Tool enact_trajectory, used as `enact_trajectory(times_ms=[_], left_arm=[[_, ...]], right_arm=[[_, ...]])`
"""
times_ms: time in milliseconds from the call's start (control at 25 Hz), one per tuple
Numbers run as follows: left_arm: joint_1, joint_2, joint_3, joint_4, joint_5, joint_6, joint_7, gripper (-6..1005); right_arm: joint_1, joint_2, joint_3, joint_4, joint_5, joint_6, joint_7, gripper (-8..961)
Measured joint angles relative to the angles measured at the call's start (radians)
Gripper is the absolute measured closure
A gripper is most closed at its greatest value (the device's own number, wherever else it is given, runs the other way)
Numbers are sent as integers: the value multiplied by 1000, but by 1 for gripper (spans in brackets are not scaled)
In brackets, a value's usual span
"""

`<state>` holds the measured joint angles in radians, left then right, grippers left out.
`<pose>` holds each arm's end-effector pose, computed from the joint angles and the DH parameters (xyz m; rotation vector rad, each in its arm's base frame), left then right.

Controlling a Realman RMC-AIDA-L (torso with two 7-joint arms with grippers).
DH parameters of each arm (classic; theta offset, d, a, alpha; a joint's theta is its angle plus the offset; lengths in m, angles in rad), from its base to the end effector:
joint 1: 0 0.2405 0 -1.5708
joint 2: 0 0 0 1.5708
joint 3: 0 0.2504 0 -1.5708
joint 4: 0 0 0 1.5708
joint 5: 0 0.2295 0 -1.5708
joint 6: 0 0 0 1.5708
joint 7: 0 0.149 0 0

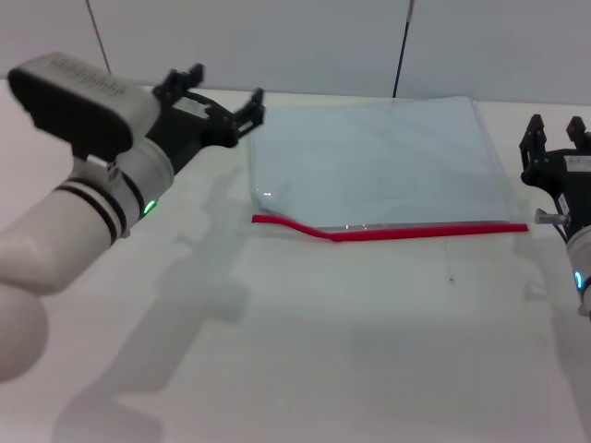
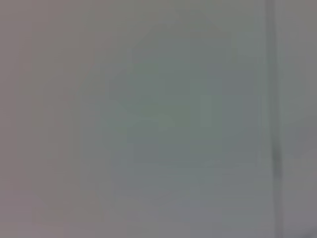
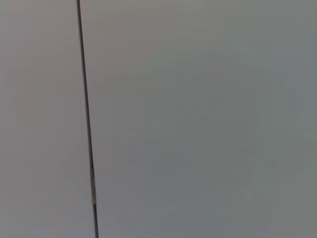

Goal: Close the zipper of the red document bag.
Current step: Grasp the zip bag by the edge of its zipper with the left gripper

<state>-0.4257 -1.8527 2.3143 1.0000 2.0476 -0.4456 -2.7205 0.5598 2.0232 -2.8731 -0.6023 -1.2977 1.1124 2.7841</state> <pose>-0.2109 0.3984 -0.0461 -1.9453 -0.4826 -0.5520 0.2701 0.3588 -0.0730 -1.5287 0.6613 0.6249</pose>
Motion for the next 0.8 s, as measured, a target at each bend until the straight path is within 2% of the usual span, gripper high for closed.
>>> enact_trajectory(times_ms=[80,120,360,520,640,720,760,800], left_arm=[[5,21,-38,69,19,130,70,111],[10,22,-56,89,28,178,105,111],[66,8,-237,258,68,547,381,111],[77,-11,-349,348,158,824,476,111],[58,-39,-411,382,267,1006,487,111],[36,-53,-431,388,335,1091,485,111],[12,-68,-447,390,391,1164,481,111],[12,-68,-447,390,391,1164,481,110]], right_arm=[[0,0,-2,0,0,0,0,478],[0,0,-2,0,0,-1,0,478],[3,0,-1,0,0,-4,0,480],[6,0,1,-1,0,-11,0,481],[11,0,3,0,0,-28,0,482],[15,0,3,1,0,-34,0,483],[16,0,4,1,0,-34,0,483],[18,0,4,1,0,-34,-1,483]])
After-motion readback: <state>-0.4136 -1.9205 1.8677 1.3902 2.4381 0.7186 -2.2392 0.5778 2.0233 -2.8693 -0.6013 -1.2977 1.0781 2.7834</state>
